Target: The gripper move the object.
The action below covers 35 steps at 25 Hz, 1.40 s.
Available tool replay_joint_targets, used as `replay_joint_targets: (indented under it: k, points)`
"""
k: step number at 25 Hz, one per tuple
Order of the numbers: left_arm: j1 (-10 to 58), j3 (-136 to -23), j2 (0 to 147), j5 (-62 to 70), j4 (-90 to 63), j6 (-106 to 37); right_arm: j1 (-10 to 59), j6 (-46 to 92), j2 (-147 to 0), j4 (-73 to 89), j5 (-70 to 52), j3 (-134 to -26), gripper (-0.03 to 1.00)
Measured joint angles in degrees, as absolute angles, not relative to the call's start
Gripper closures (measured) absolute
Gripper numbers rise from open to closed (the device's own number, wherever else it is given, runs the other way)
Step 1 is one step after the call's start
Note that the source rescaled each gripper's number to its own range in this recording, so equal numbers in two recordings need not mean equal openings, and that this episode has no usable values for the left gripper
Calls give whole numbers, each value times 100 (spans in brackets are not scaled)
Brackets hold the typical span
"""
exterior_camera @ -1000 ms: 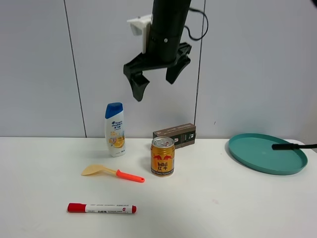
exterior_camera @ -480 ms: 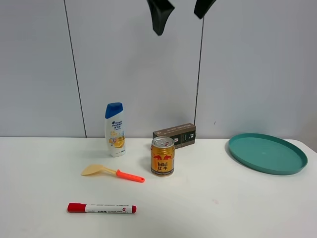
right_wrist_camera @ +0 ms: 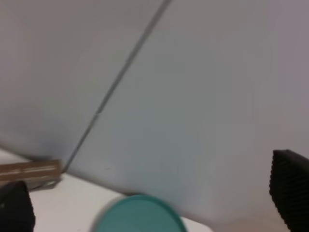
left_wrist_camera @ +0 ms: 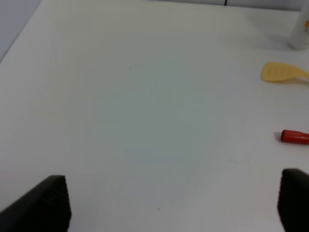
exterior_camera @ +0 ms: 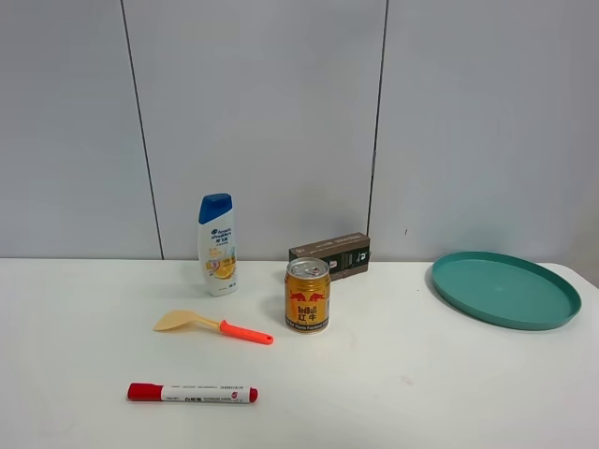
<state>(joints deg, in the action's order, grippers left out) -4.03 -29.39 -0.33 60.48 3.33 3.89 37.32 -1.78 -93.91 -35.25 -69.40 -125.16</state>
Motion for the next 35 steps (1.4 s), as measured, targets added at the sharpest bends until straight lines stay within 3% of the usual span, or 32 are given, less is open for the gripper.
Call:
replay_joint_targets:
  k: [17,28,35]
  points:
    - [-403,-2939,-33,6048,333,389,1620,478,-8407,-3952,-6985,-12523,-3]
    - [-403,-2939,-33,6048,333,389,1213,366,-7807,-4692,-6985,-12529,-3]
    - [-403,-2939,-33,6048,333,389,1213,794,-7182,-2814,-6990,-12518,-3]
